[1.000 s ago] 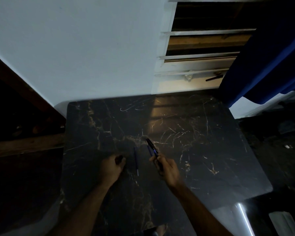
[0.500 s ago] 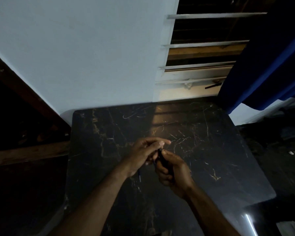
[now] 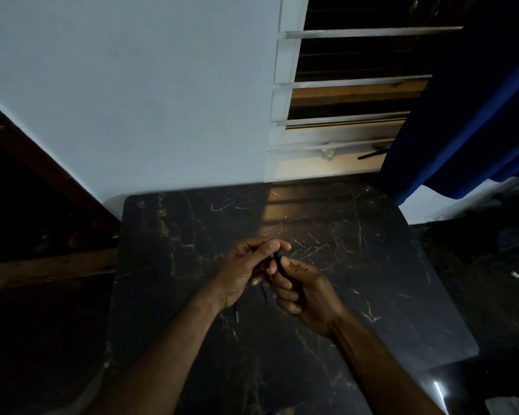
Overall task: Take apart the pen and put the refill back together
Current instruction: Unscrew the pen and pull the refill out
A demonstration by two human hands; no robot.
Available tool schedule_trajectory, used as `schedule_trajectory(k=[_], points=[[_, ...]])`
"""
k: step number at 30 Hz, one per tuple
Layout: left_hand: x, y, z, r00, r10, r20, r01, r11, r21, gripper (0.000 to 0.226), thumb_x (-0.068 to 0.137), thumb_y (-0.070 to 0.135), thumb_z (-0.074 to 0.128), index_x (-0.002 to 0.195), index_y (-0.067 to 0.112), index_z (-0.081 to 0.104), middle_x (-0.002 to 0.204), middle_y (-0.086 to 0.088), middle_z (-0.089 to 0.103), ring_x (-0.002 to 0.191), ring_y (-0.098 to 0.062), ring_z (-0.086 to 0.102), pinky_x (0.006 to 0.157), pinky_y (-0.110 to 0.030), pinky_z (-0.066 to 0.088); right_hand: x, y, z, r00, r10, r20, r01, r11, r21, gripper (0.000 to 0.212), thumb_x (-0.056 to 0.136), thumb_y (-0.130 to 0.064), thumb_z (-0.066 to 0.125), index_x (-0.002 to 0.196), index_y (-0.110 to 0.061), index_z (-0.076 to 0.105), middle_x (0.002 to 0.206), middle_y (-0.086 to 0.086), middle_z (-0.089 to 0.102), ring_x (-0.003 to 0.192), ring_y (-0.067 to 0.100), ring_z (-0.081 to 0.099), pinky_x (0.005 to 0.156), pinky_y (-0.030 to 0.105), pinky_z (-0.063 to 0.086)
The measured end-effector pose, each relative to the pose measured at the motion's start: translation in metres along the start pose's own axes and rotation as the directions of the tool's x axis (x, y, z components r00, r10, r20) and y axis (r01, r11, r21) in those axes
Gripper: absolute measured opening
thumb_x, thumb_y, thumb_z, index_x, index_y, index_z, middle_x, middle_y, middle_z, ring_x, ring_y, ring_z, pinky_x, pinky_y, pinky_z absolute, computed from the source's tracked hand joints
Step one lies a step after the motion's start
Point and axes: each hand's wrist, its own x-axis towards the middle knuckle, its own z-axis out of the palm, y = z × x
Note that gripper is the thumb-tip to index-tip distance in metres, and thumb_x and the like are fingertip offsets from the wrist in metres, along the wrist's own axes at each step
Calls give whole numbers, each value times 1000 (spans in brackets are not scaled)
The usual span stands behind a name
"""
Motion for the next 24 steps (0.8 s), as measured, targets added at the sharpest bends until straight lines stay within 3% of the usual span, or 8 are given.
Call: schedule_trajectory(k=[5, 9, 13, 16, 18, 19, 21, 24], points=[[-3, -4, 11, 978, 56, -199, -51, 998, 32, 33, 92, 51, 75, 101, 21, 85, 56, 12, 60, 50, 0, 53, 39, -13, 35, 5, -1, -3, 989, -130, -65, 107, 954, -279, 29, 114, -20, 46, 92, -9, 62, 66, -1, 43, 48, 6, 35, 44, 19, 31], [-4, -5, 23, 914, 109, -391, -99, 994, 46, 11, 92, 30, 81, 83, 24, 86, 52, 15, 65, 45, 5, 57, 42, -9, 42, 16, 18, -5, 909, -396, -133, 224, 731, -645, 18, 112, -10, 54, 103, -8, 69, 67, -4, 58, 51, 5, 49, 47, 21, 42], [2, -2, 30, 857, 121, -501, -74, 991, 114, 26, 88, 21, 86, 64, 26, 78, 51, 9, 67, 43, 2, 59, 43, -12, 45, 28, 32, -2, 861, -481, -167, 267, 706, -656, 21, 110, -9, 57, 121, -17, 74, 73, -7, 65, 55, 2, 52, 51, 25, 42], [1, 2, 23, 876, 101, -471, -21, 985, 172, 22, 90, 34, 83, 70, 28, 80, 49, 8, 63, 41, -2, 55, 39, -16, 42, 29, 30, -2, 857, -487, -169, 258, 690, -677, 22, 109, -11, 58, 115, -24, 74, 75, -6, 69, 55, -2, 54, 52, 15, 43], [-1, 3, 12, 936, 14, -353, 35, 991, 132, 20, 95, 42, 75, 88, 25, 84, 57, 7, 63, 47, -4, 54, 38, -19, 40, 26, 24, -2, 887, -430, -167, 229, 726, -649, 16, 111, -9, 56, 111, -13, 71, 74, 12, 69, 52, 0, 53, 48, 14, 42], [-1, 3, 6, 959, -22, -281, 52, 994, 99, 23, 97, 42, 72, 98, 23, 85, 62, 7, 65, 50, -4, 55, 39, -19, 39, 24, 19, -3, 904, -394, -164, 215, 751, -624, 16, 112, -9, 54, 111, -8, 70, 71, 13, 69, 50, -1, 53, 47, 13, 41], [-2, 4, -3, 982, -41, -185, 61, 993, 104, 27, 99, 42, 70, 112, 22, 83, 68, 9, 67, 53, -2, 54, 39, -18, 37, 20, 9, -3, 938, -320, -133, 186, 788, -587, 20, 112, -15, 54, 102, -15, 71, 60, -9, 64, 45, -5, 49, 45, 11, 39], [1, 7, -8, 989, -6, -146, 36, 979, 203, 22, 101, 38, 69, 114, 27, 83, 68, 2, 67, 51, -4, 50, 37, -18, 36, 16, 1, -6, 965, -218, -148, 102, 827, -553, 42, 113, -33, 48, 78, -34, 72, 53, -13, 44, 43, 7, 33, 44, 22, 25]])
